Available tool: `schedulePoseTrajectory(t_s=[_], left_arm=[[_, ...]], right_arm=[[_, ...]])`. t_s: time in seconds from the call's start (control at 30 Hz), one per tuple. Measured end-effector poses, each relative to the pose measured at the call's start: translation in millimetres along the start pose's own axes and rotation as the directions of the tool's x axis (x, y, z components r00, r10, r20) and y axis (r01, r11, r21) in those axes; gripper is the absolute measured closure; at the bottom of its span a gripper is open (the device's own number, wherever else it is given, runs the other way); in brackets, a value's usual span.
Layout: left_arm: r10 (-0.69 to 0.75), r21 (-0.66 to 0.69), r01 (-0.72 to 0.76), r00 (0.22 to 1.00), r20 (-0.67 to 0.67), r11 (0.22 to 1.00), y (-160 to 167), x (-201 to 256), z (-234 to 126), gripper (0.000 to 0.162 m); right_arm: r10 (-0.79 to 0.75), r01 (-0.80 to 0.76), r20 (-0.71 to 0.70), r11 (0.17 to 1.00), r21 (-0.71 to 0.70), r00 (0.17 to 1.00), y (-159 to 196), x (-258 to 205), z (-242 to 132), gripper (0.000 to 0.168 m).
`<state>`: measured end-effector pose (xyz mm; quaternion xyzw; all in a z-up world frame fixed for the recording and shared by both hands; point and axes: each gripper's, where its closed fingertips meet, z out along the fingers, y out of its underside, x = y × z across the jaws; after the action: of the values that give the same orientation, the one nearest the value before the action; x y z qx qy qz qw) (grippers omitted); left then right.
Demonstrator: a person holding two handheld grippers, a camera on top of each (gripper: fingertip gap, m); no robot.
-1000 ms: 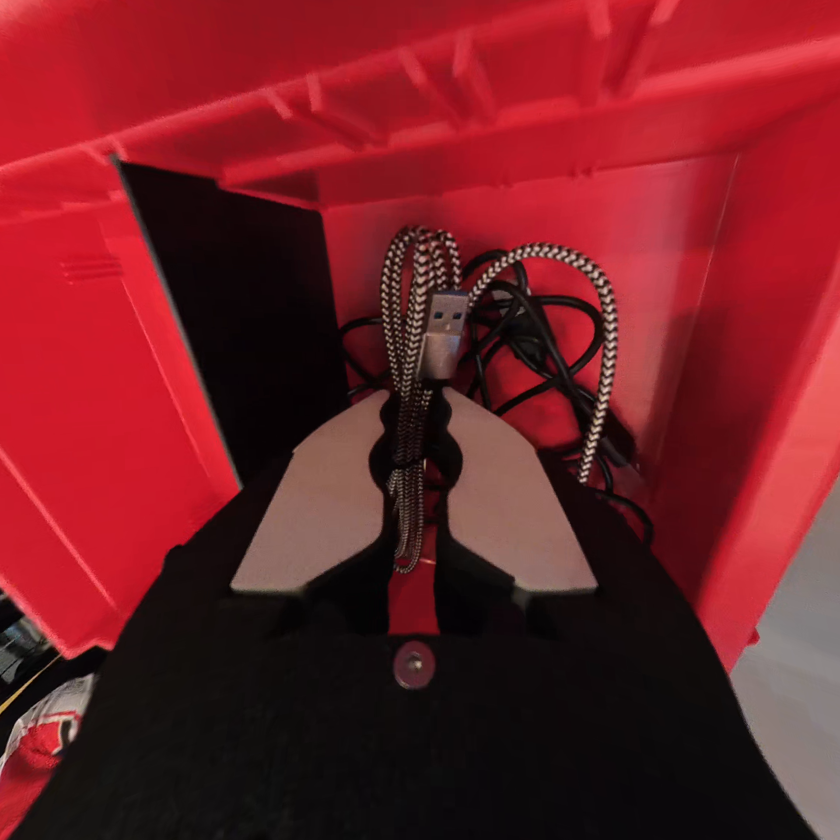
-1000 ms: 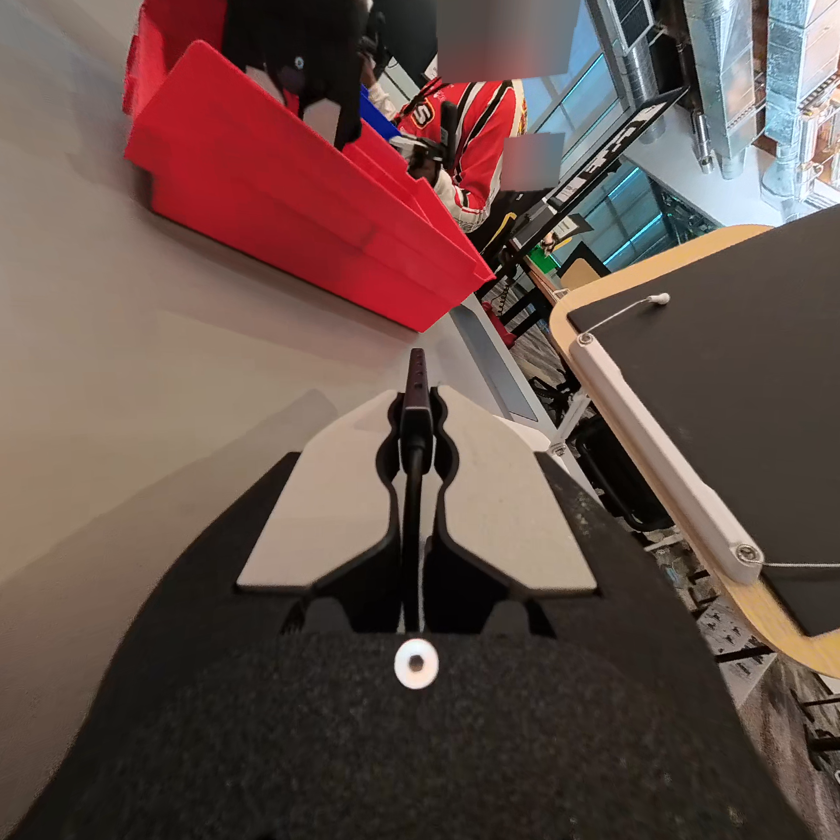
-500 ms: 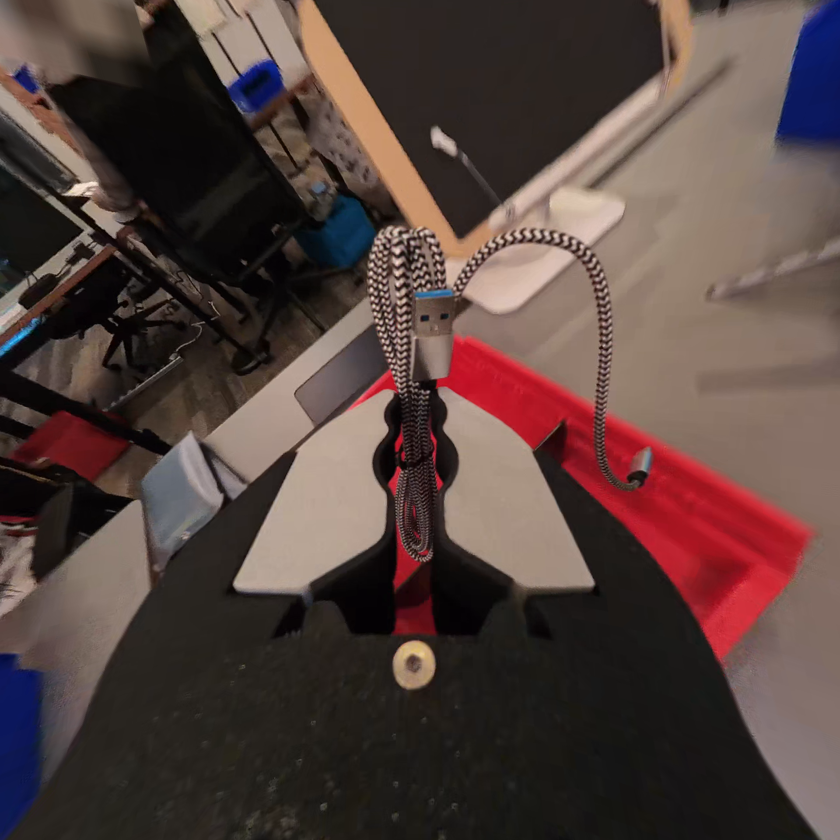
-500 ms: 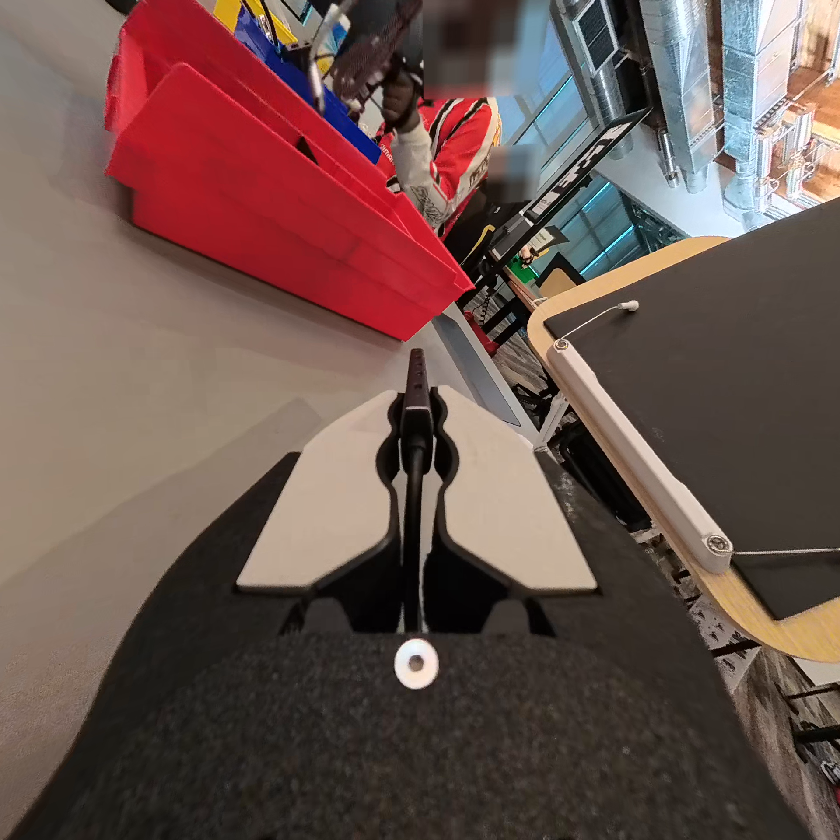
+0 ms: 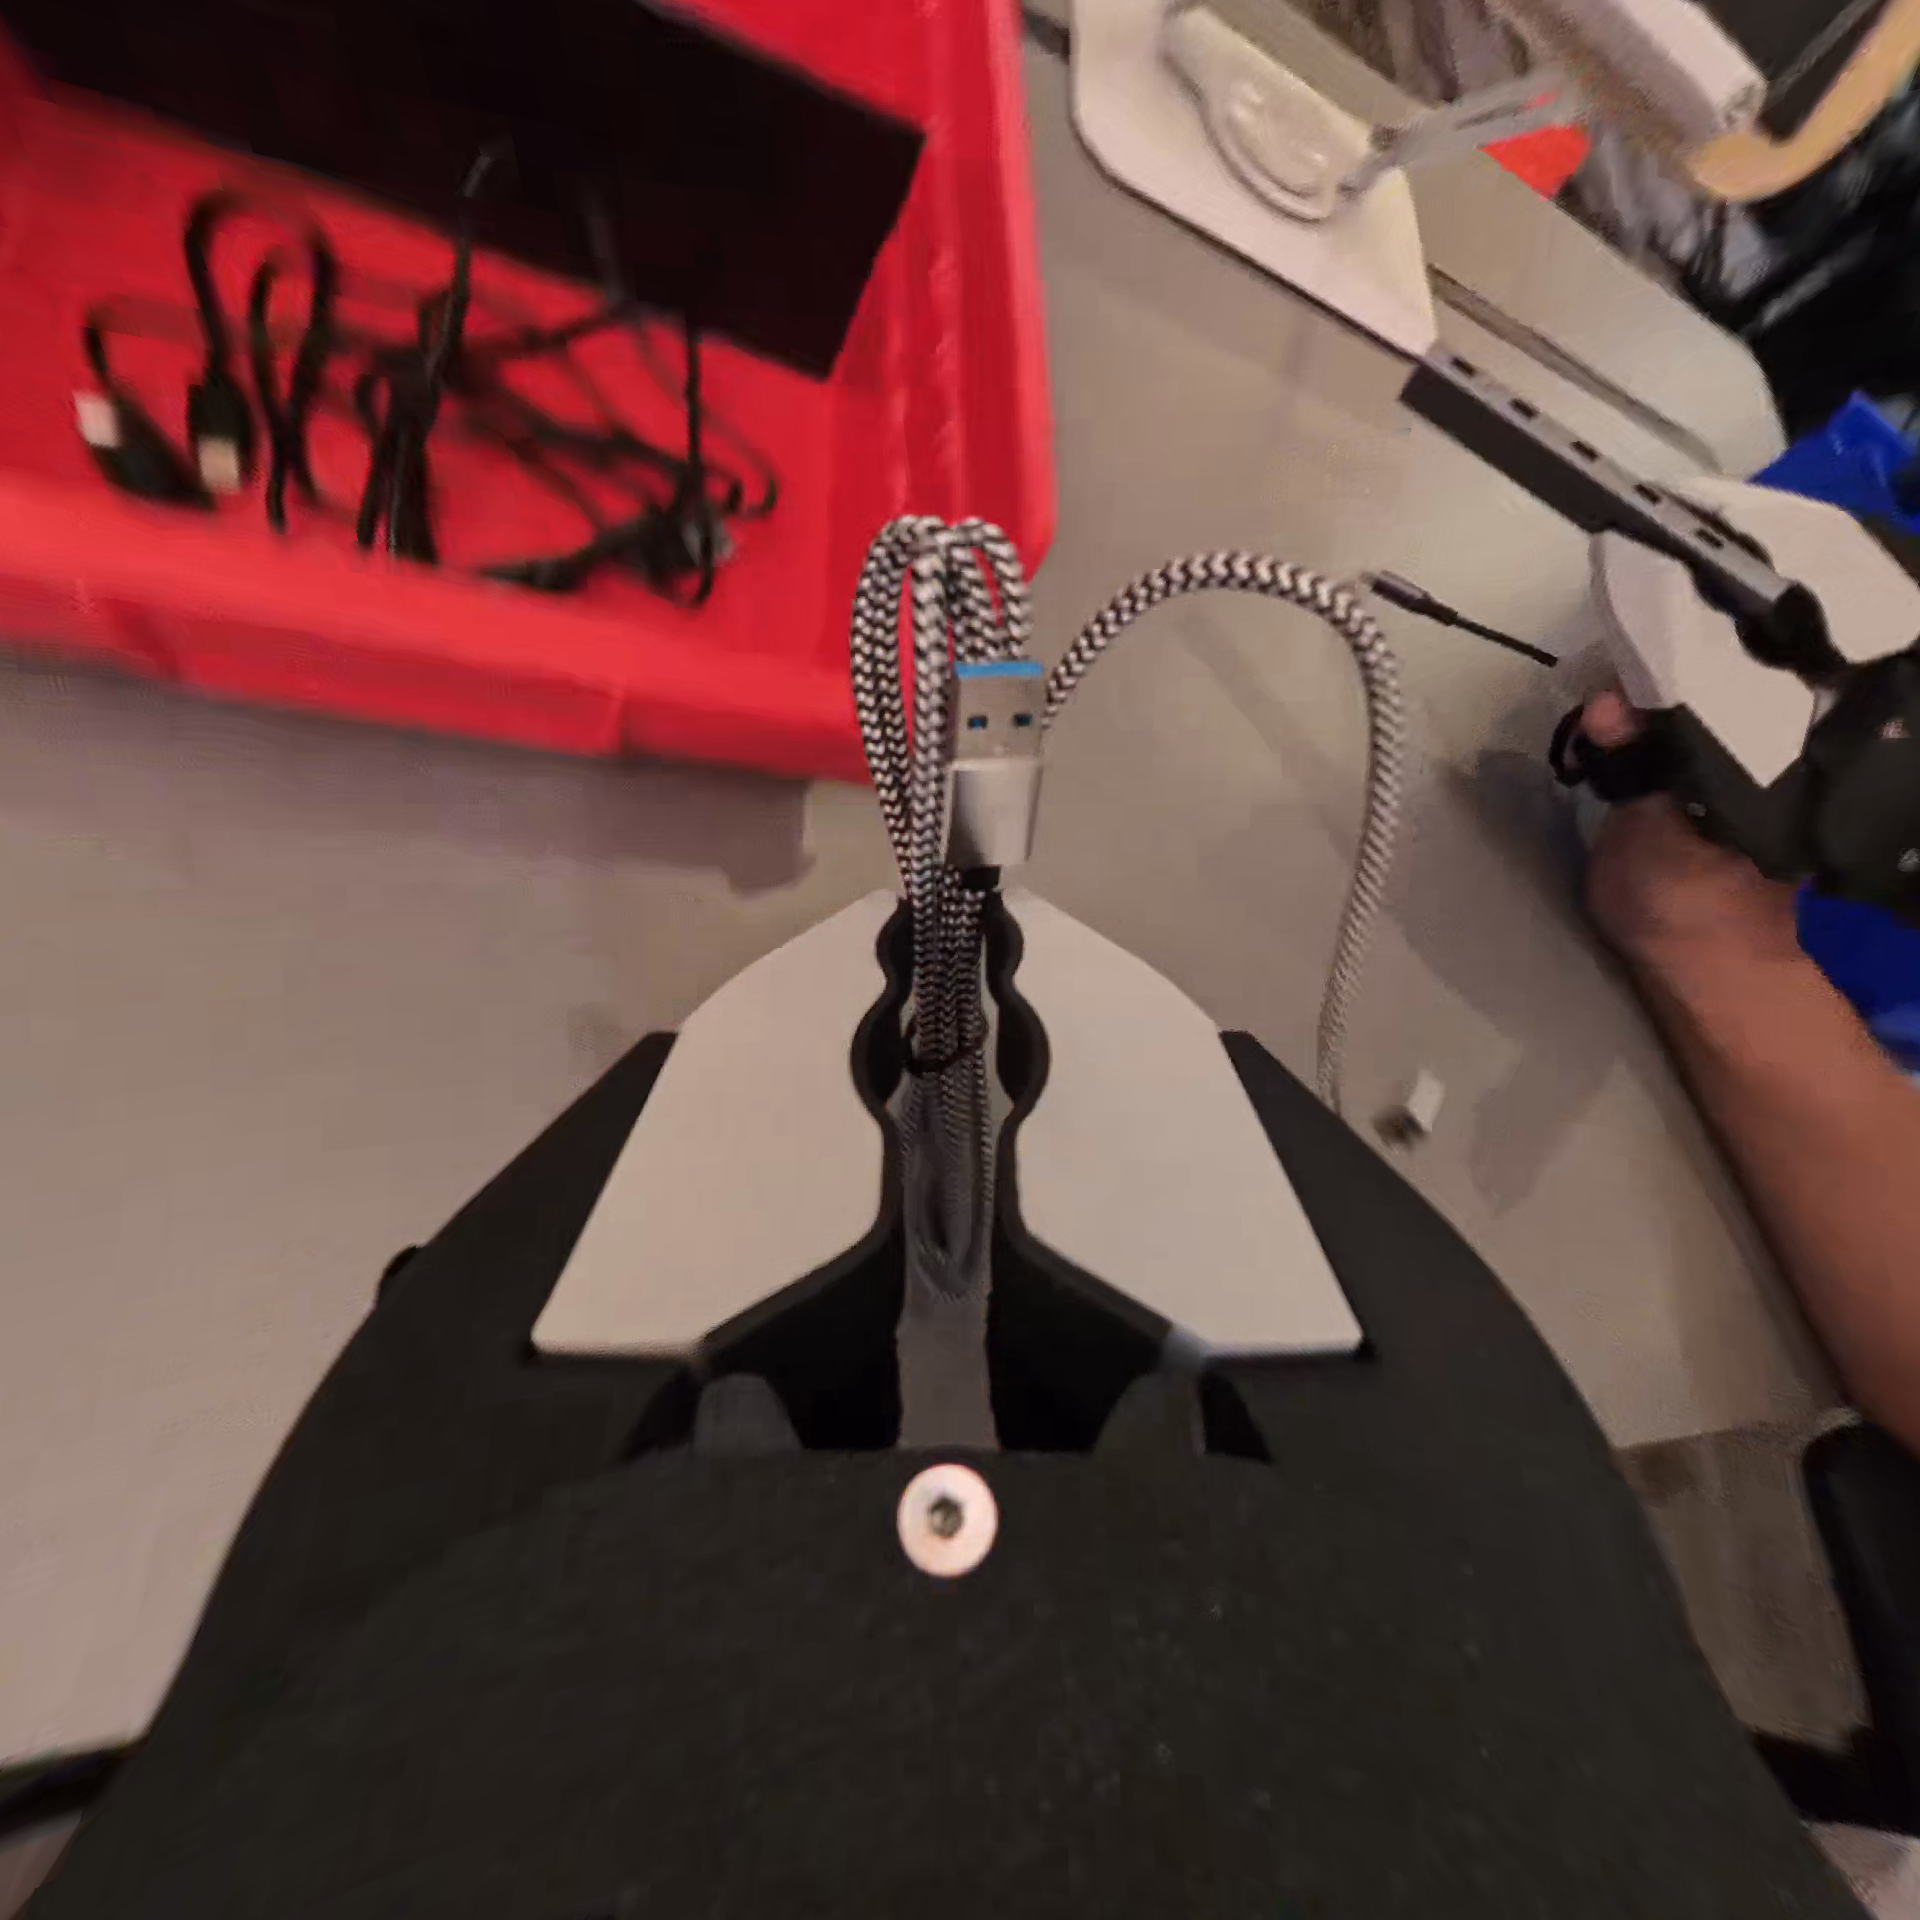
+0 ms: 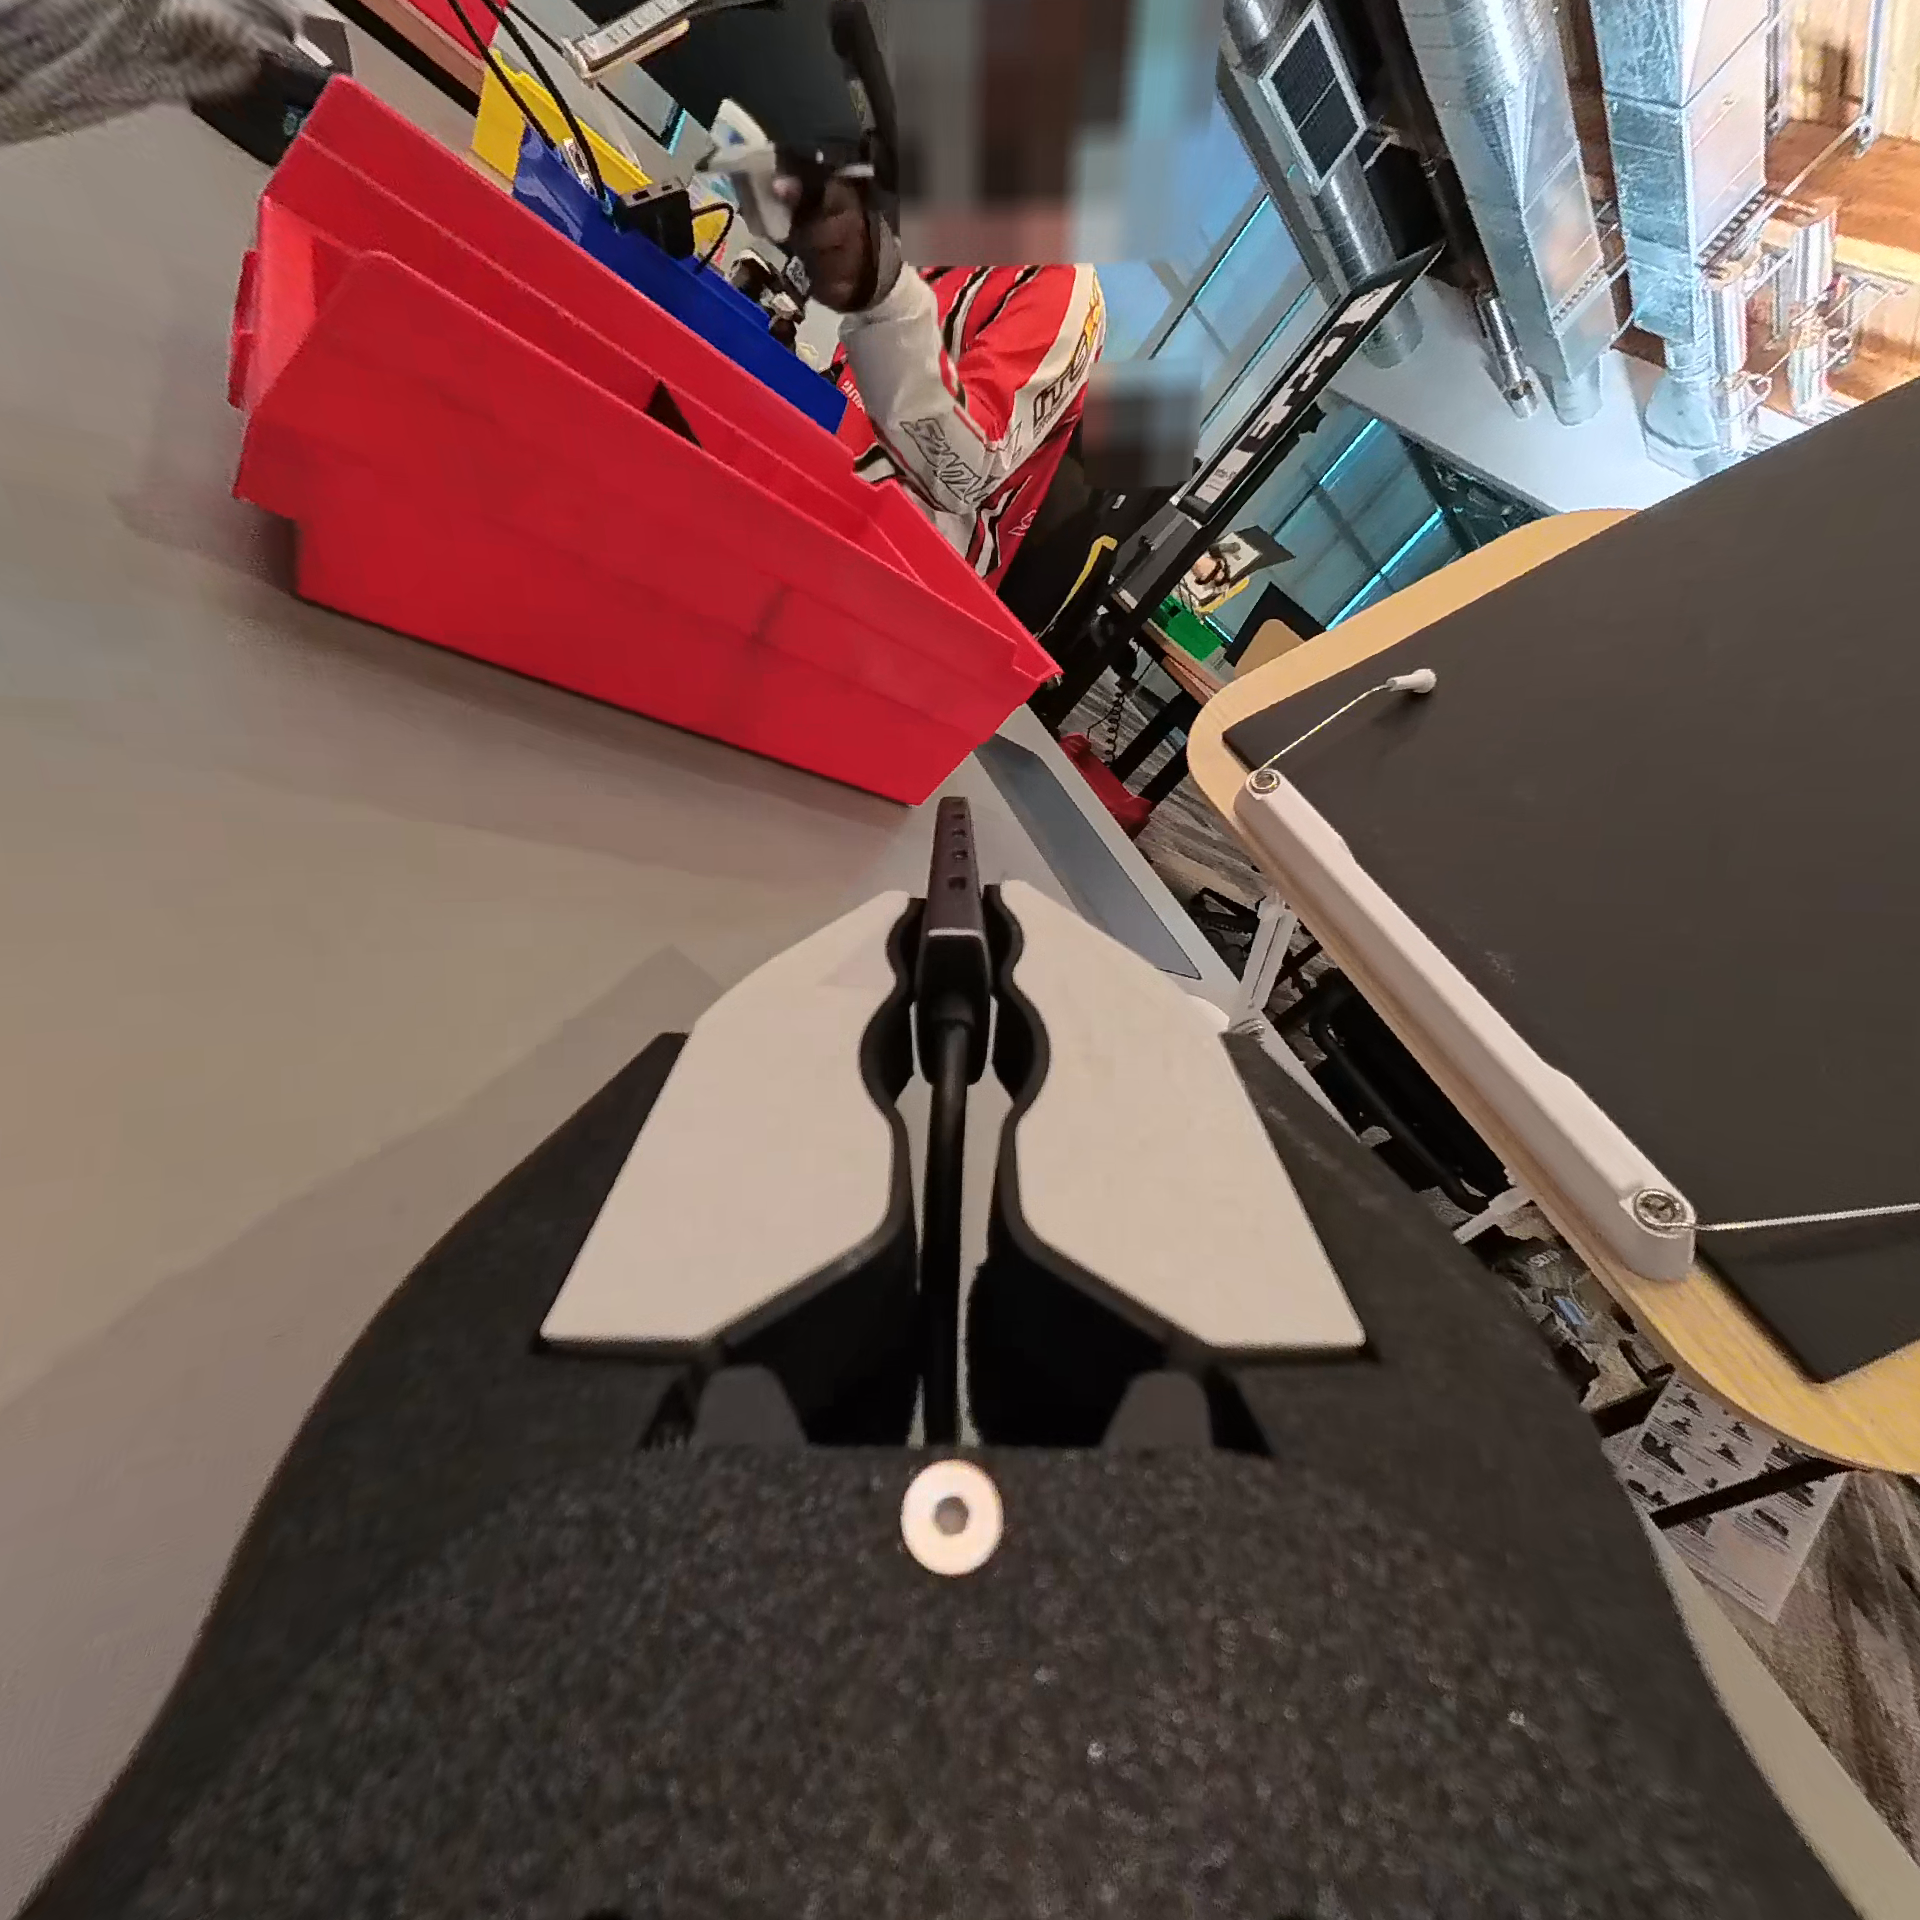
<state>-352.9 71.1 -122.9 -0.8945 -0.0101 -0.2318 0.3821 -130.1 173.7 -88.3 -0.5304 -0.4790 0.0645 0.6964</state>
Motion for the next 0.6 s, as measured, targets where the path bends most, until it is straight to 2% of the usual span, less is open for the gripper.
schedulePoseTrajectory(t_s=[0.13, 0.2, 0.27, 0.33, 0.4, 0.47, 0.53, 0.6], left_arm=[[-0.156, -0.046, 0.157, 0.987, 0.032, 0.986, 38.1, -11.8, -8.1, 0.147], [-0.235, -0.060, 0.233, 0.971, -0.036, 0.971, 42.8, 0.3, -10.9, 0.145], [-0.259, -0.060, 0.254, 0.960, -0.110, 0.965, 41.5, 15.5, -10.8, 0.143], [-0.213, -0.055, 0.208, 0.970, -0.115, 0.977, 42.1, 21.7, -8.5, 0.142], [-0.071, -0.020, 0.069, 0.992, -0.108, 0.997, 37.3, 27.3, -8.1, 0.141], [0.192, 0.000, -0.196, 0.959, -0.208, 0.981, 37.1, 56.6, -5.8, 0.142], [0.488, -0.034, -0.516, 0.828, -0.278, 0.856, 51.7, 79.9, 1.2, 0.129], [0.702, 0.012, -0.732, 0.649, -0.292, 0.681, 55.6, 97.4, 8.1, 0.125]], right_arm=[[-0.007, 0.007, 0.012, 1.000, -0.002, 1.000, 0.0, -2.5, 1.9, 0.158], [-0.011, 0.011, 0.016, 1.000, 0.001, 1.000, -0.4, -3.3, 2.5, 0.158], [-0.010, 0.010, 0.020, 1.000, -0.002, 1.000, -0.1, -4.1, 2.5, 0.158], [-0.011, 0.011, 0.020, 1.000, -0.002, 1.000, -0.1, -4.3, 2.3, 0.158], [-0.011, 0.011, 0.019, 1.000, -0.006, 1.000, 0.5, -4.2, 2.3, 0.158], [-0.007, 0.007, 0.017, 1.000, -0.006, 1.000, 0.6, -3.5, 1.6, 0.158], [-0.003, 0.003, 0.019, 1.000, -0.005, 1.000, 0.8, -3.4, 2.1, 0.158], [-0.003, 0.003, 0.024, 1.000, -0.007, 1.000, 1.2, -4.0, 3.0, 0.158]])
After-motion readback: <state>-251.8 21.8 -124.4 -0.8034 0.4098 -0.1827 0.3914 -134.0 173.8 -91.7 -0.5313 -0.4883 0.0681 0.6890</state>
